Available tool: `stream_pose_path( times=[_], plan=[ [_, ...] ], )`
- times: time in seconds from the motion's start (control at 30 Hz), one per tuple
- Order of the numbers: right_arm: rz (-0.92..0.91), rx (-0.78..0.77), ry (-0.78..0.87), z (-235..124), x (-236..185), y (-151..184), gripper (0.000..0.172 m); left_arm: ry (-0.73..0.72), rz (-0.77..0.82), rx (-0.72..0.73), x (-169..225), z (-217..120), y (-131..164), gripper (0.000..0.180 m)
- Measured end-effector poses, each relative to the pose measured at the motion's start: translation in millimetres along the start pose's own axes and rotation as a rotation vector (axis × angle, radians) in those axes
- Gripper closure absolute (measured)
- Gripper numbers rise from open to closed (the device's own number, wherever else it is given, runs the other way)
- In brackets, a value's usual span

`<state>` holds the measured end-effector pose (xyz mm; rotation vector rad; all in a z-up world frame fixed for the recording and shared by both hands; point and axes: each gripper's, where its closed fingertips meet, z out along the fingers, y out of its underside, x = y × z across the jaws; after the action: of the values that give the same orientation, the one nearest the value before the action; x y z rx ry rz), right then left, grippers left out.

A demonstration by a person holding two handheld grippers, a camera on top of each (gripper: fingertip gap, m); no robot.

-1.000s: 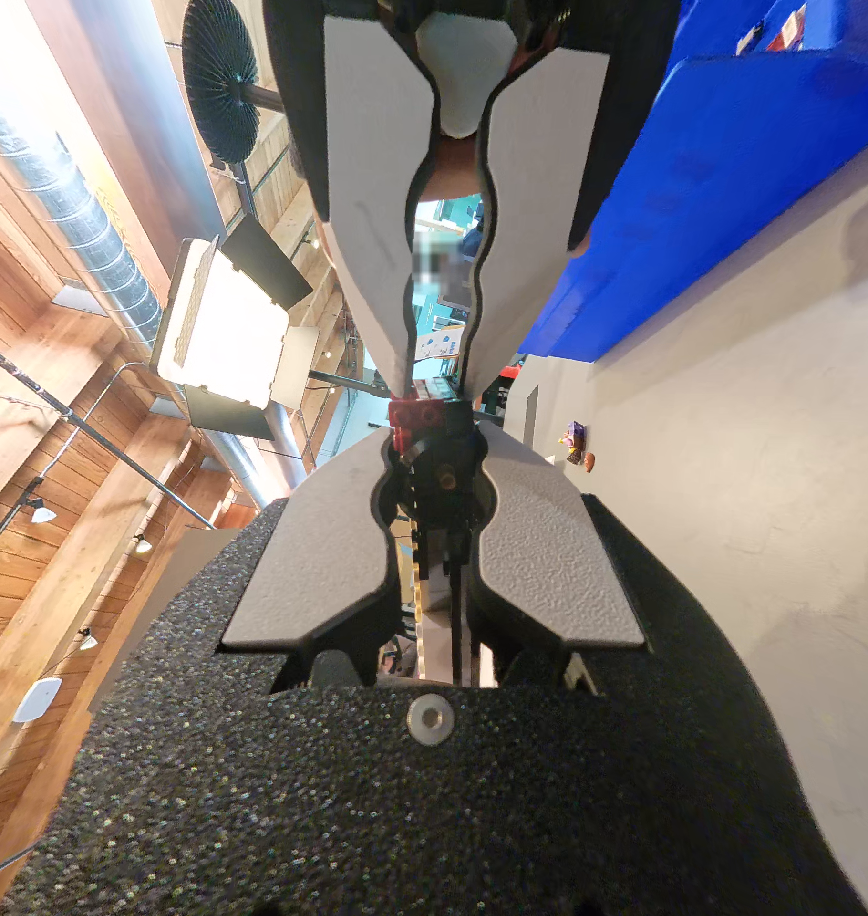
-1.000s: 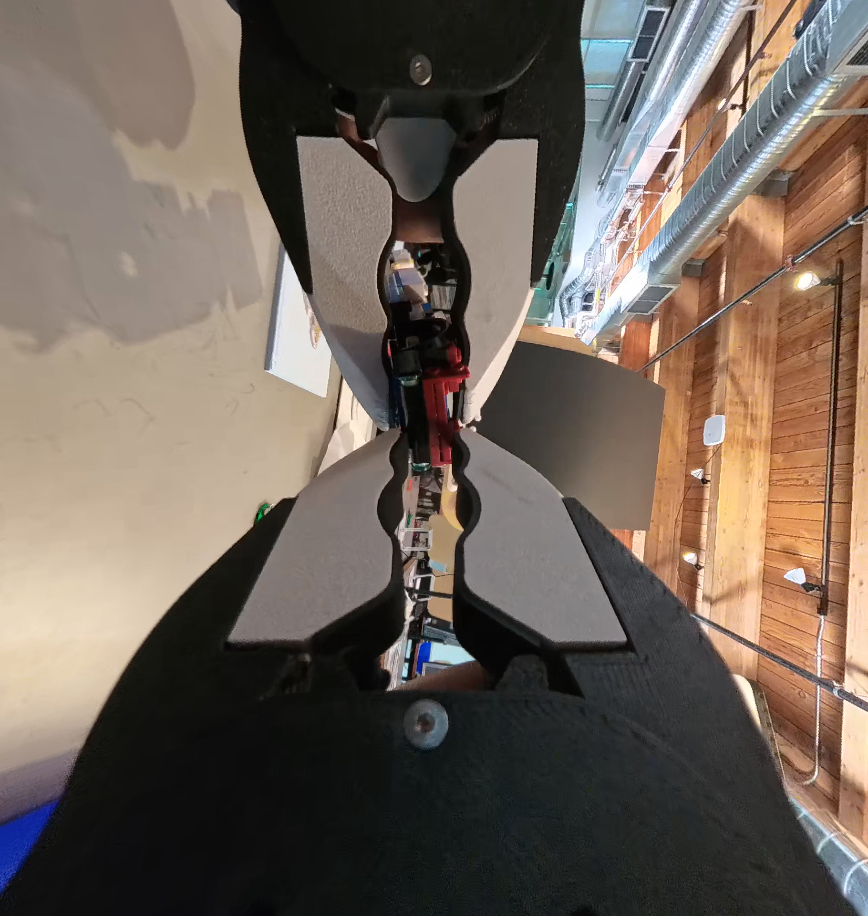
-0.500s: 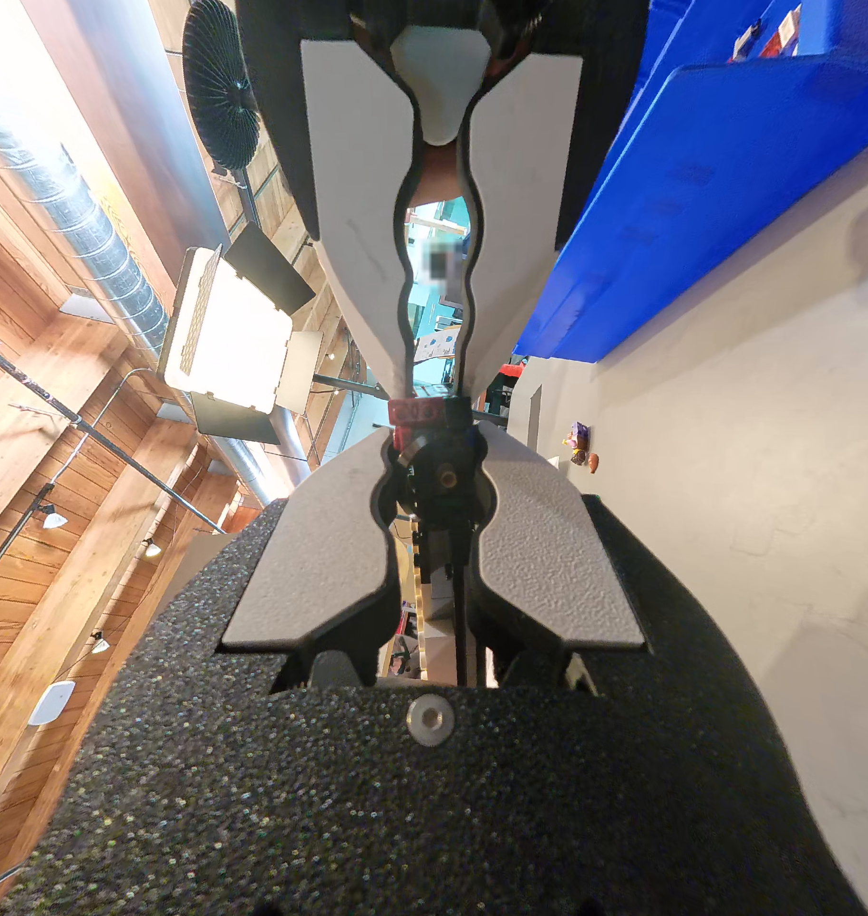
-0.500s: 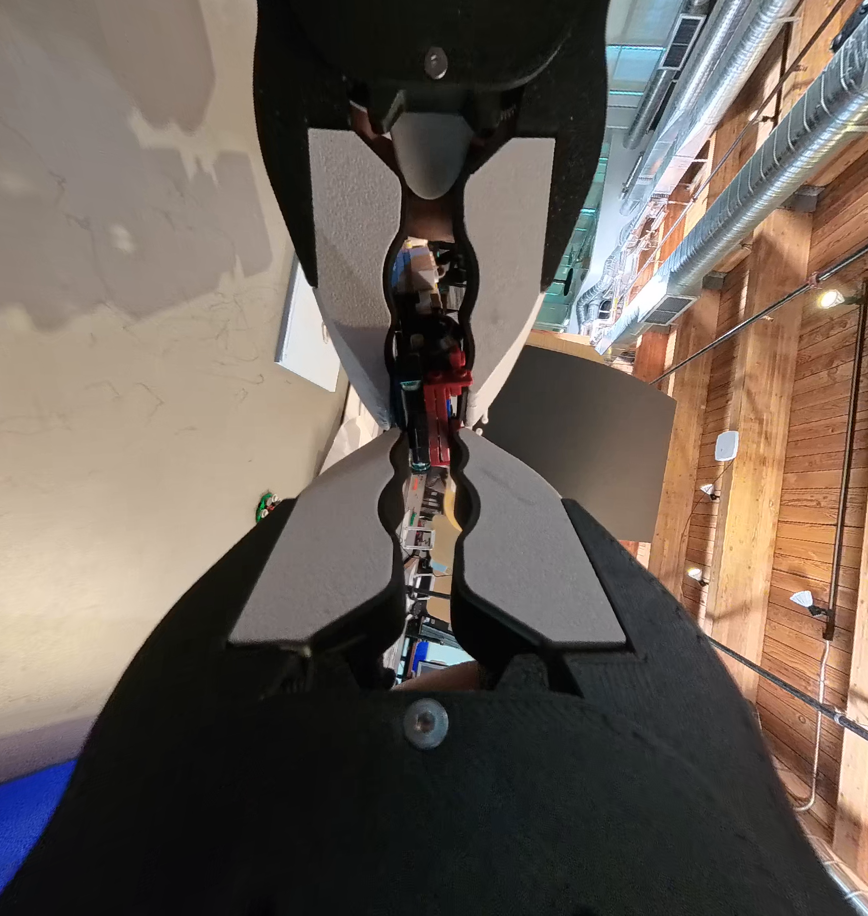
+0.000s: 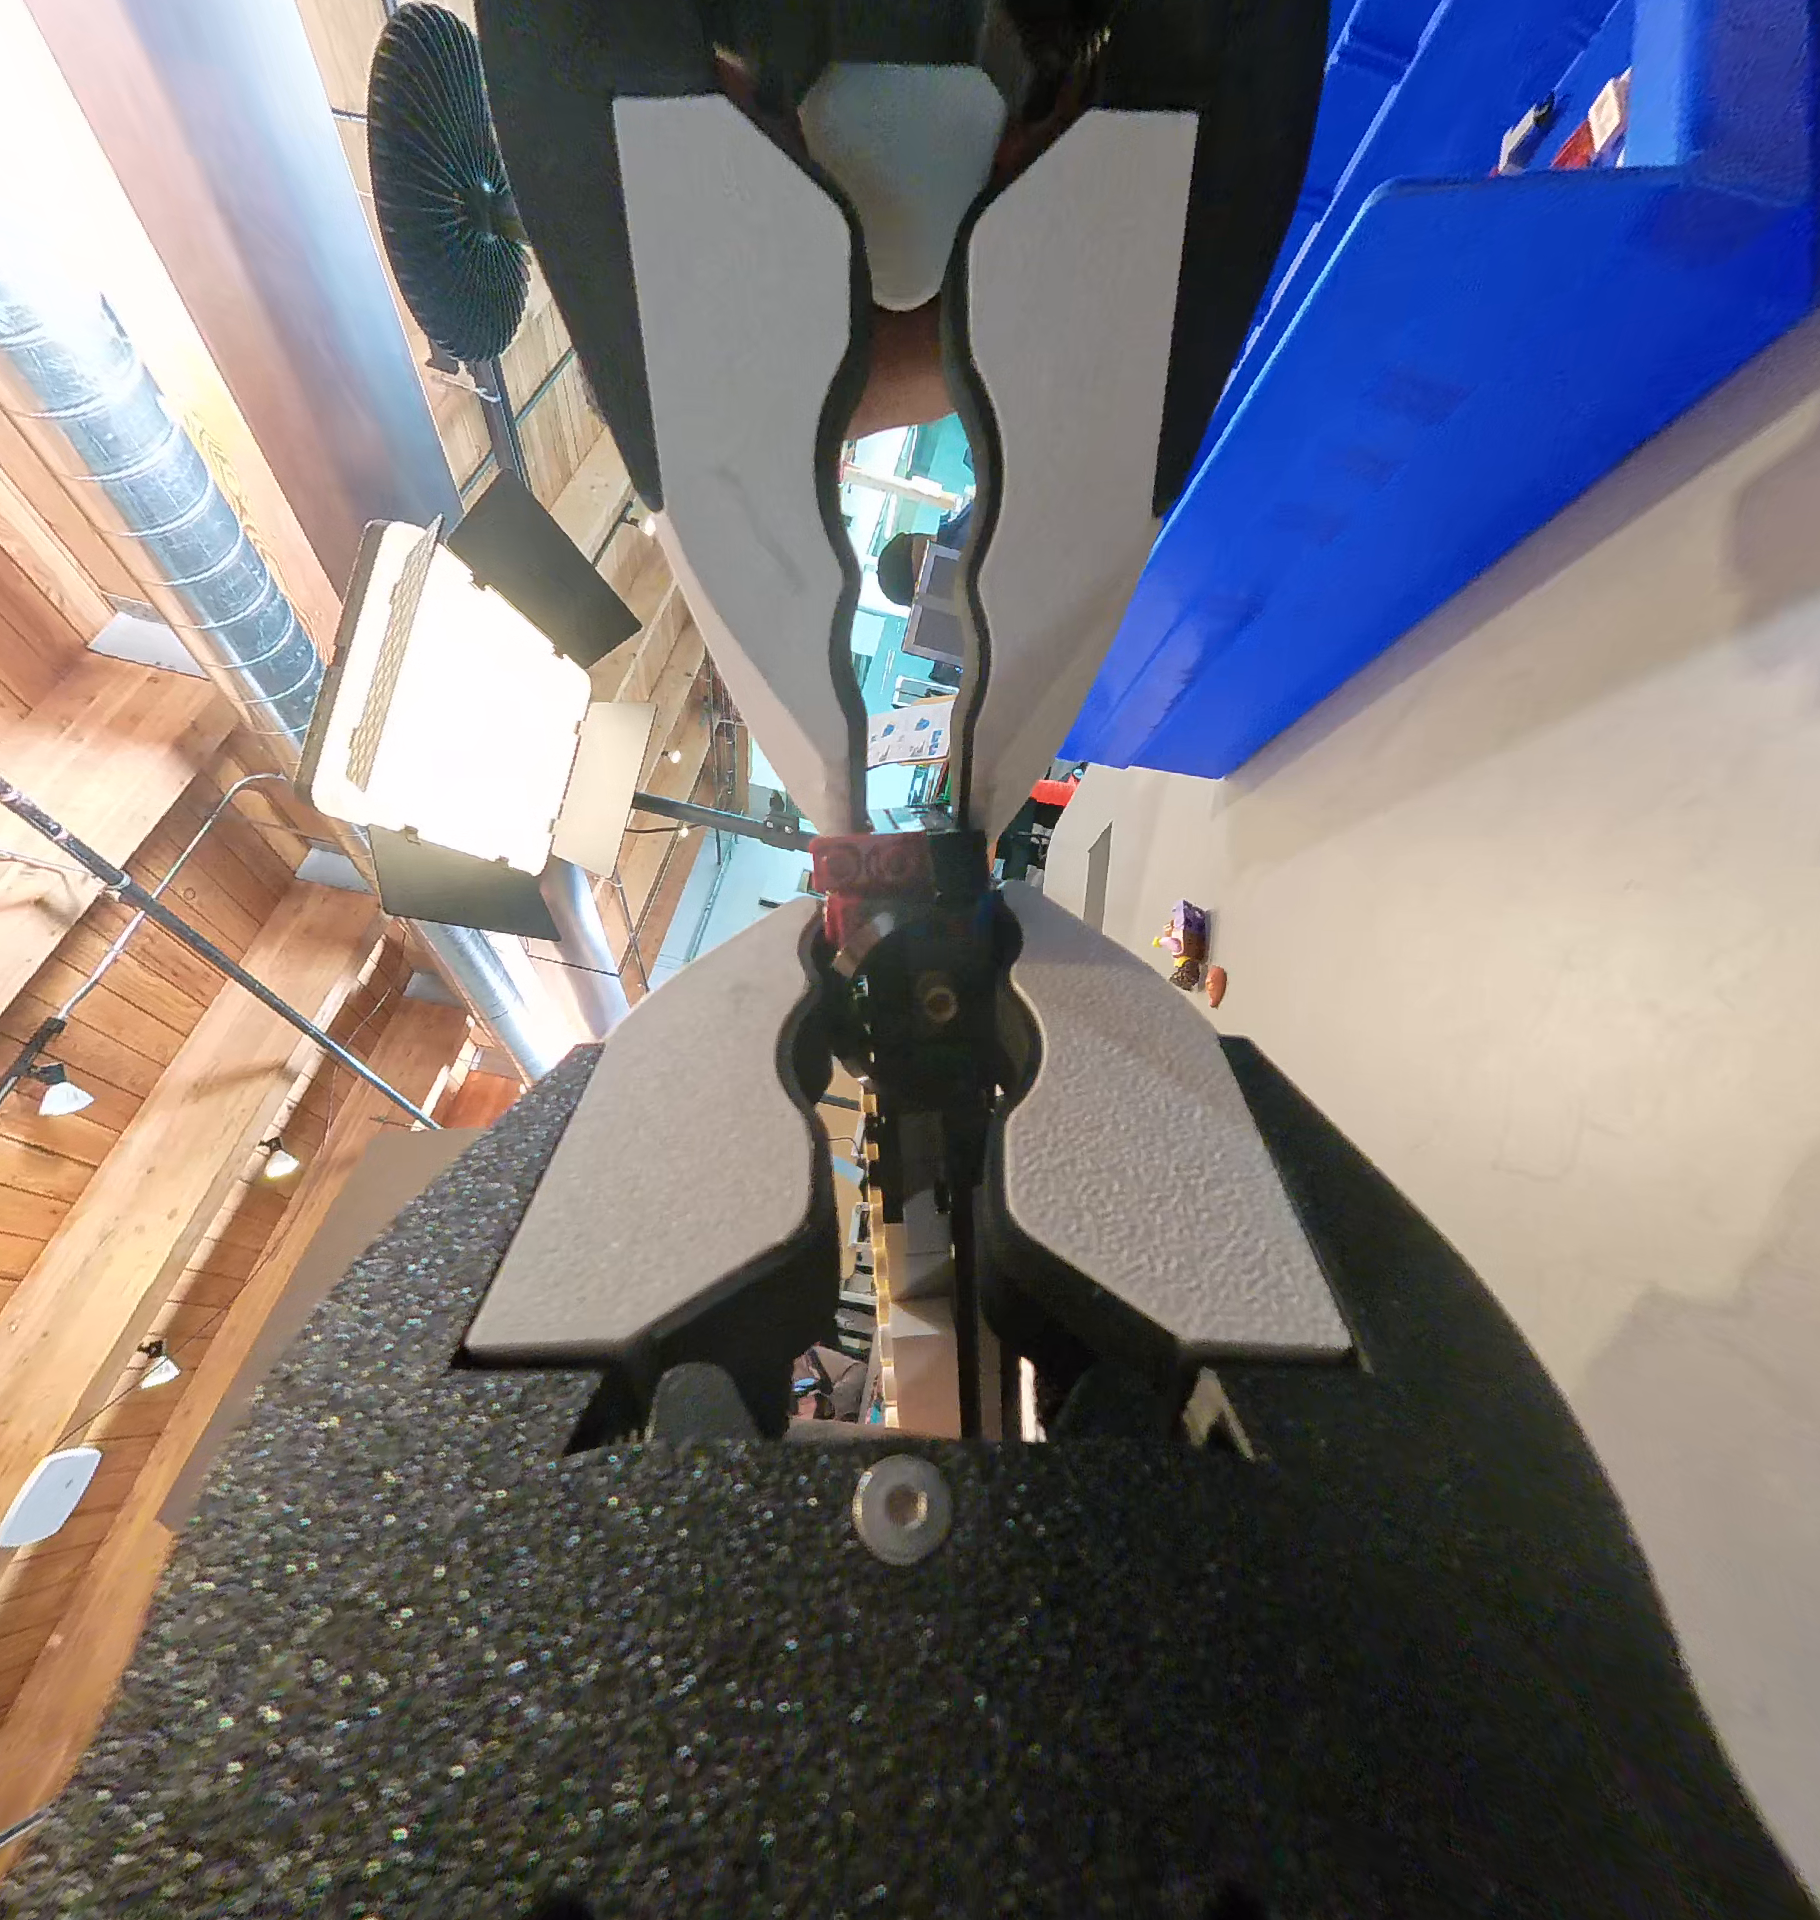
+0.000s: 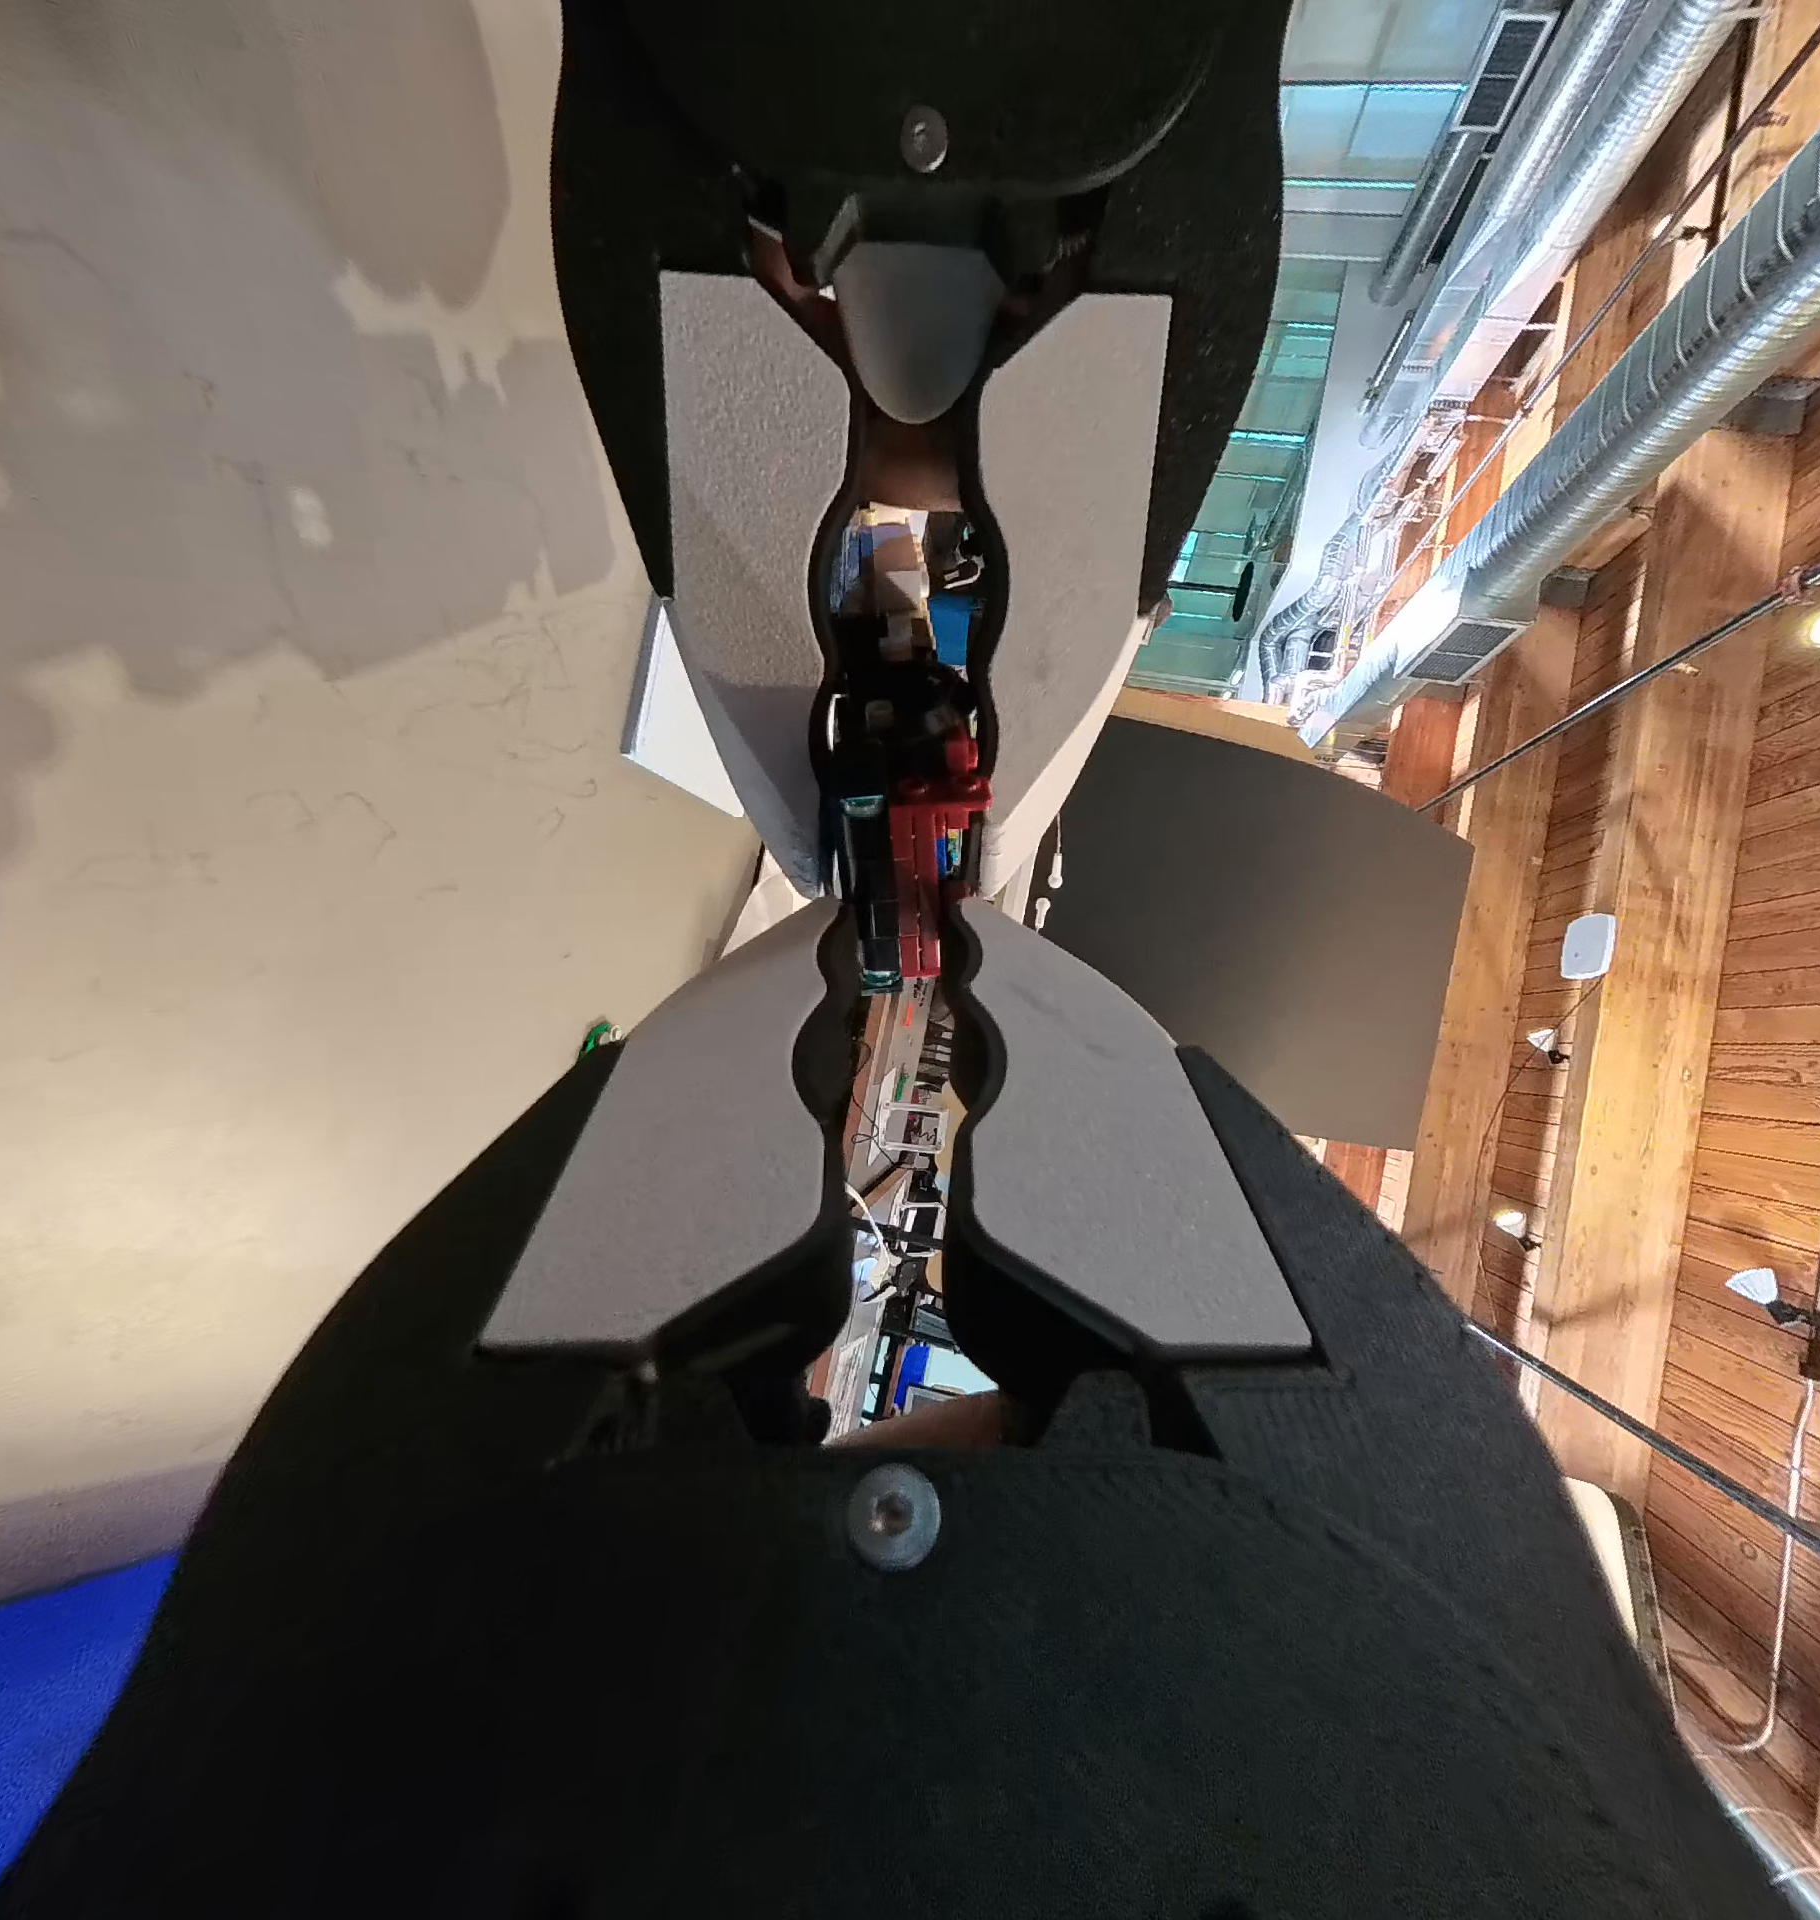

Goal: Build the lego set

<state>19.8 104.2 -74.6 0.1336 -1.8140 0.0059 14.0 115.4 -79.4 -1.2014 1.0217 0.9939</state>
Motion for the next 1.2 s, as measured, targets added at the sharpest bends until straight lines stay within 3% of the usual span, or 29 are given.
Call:
stream_pose_path(
  times=[0.43, 0.73, 0.87, 1.07, 1.2],
  plan=[
    [0.079, 0.049, 0.085, -4.1, -5.4, -6.3, 0.150, -0.010, -0.191, 0.036, -3.0, -2.3, 13.9, 0.154],
    [0.125, 0.064, 0.091, -7.9, -0.8, -7.6, 0.151, 0.008, -0.388, 0.141, -11.1, -7.8, 8.2, 0.154],
    [0.173, 0.085, 0.081, -6.2, 5.3, -10.1, 0.149, 0.007, -0.395, 0.145, -12.0, -8.6, 7.8, 0.154],
    [0.419, 0.044, 0.038, -1.5, 8.7, 1.8, 0.147, -0.044, -0.244, 0.071, -11.0, -8.4, 12.4, 0.154],
    [0.796, 0.002, -0.030, 0.3, -2.1, 18.4, 0.152, -0.105, -0.116, 0.009, -9.4, -7.2, 16.9, 0.154]
  ],
)
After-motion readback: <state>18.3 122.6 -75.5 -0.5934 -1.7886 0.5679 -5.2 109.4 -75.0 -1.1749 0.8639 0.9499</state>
